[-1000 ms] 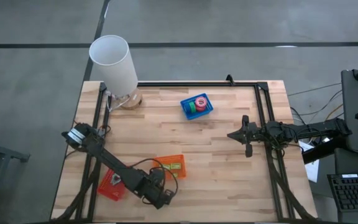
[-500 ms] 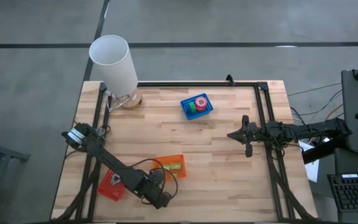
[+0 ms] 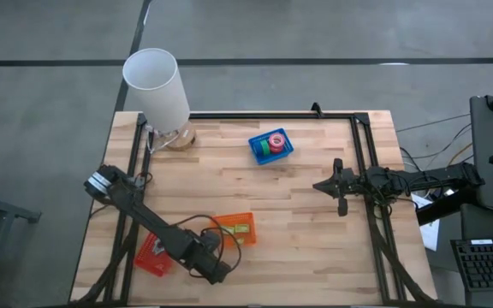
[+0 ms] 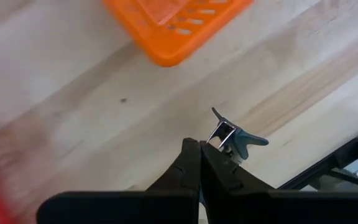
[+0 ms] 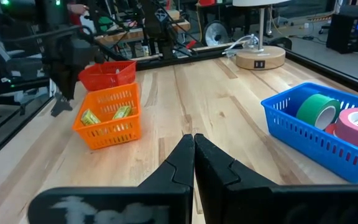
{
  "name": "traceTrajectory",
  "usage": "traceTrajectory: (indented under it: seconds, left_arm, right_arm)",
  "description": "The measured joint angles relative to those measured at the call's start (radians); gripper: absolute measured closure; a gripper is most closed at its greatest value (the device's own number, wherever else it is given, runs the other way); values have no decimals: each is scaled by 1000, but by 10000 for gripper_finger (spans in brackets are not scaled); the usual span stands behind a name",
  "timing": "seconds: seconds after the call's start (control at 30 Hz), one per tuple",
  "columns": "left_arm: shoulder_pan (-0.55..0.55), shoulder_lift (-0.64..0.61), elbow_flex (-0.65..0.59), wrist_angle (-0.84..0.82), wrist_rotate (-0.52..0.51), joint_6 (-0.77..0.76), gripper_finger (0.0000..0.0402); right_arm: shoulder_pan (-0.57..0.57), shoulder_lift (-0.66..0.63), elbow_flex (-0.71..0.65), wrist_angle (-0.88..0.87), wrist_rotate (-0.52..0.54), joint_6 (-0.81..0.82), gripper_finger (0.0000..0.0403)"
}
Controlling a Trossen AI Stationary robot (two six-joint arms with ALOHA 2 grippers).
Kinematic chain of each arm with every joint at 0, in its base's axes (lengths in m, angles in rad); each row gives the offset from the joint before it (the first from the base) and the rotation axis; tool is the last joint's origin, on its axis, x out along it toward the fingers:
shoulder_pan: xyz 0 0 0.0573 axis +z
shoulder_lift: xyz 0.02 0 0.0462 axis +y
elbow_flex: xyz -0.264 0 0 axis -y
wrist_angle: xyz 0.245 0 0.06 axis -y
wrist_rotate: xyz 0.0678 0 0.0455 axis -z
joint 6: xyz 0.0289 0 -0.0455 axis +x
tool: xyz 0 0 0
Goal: Pick and place Stapler, Stapler remover, tape
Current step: Put the black staple remover into the red bin
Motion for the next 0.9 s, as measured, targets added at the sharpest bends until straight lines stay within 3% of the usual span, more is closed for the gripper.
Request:
traceTrajectory:
  seconds: [0.9]
  left_arm:
    - [-8,-317,0,-590,31,57,399]
  right_arm:
    - [0,0,0,0,0,0,394]
